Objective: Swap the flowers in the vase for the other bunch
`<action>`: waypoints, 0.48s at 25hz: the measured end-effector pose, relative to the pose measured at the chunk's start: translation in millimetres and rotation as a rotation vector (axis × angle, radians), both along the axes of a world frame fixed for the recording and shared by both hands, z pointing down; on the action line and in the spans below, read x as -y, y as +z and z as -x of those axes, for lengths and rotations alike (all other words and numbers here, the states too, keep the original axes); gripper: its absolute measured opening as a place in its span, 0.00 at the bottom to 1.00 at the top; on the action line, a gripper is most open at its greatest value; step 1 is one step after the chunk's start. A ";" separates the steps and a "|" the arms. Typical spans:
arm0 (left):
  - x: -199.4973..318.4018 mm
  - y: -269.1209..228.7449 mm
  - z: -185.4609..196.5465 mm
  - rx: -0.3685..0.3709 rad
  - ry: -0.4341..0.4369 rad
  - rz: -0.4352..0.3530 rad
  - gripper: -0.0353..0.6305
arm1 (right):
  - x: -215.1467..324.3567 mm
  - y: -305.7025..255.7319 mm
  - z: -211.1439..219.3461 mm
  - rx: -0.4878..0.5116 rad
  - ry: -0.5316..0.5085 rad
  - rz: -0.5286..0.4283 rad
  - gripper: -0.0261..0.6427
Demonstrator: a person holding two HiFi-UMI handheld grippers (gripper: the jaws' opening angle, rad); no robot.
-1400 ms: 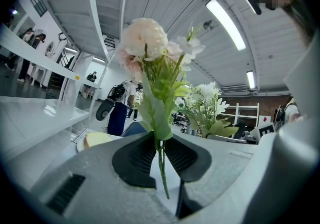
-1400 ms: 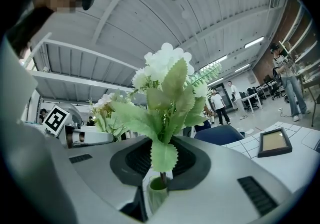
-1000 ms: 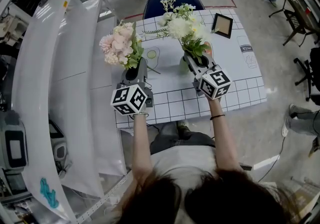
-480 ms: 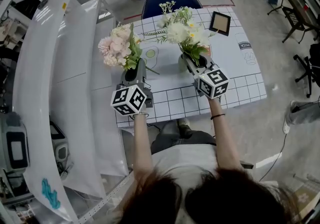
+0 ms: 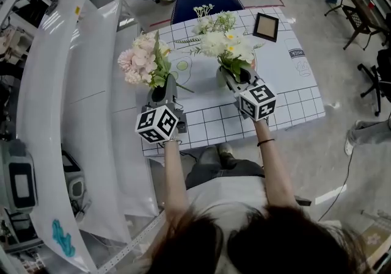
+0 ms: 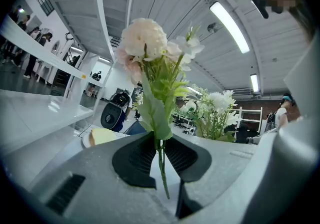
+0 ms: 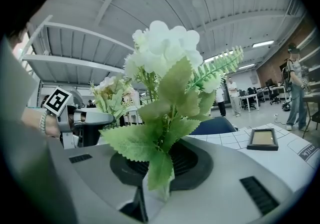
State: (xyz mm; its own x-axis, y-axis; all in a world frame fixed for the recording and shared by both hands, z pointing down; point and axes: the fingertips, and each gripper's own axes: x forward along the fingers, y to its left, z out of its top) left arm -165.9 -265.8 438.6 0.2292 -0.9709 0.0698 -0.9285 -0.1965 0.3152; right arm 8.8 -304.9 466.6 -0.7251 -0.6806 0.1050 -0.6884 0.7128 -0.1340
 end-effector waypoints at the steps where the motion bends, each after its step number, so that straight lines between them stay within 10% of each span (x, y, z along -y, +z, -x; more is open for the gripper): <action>1: -0.7 0.5 -0.5 -0.001 0.001 0.001 0.14 | -0.1 1.1 0.5 -0.008 0.002 0.000 0.12; 12: -7.6 4.5 3.2 -0.010 -0.006 0.009 0.14 | 2.2 2.5 5.2 -0.046 0.026 -0.011 0.12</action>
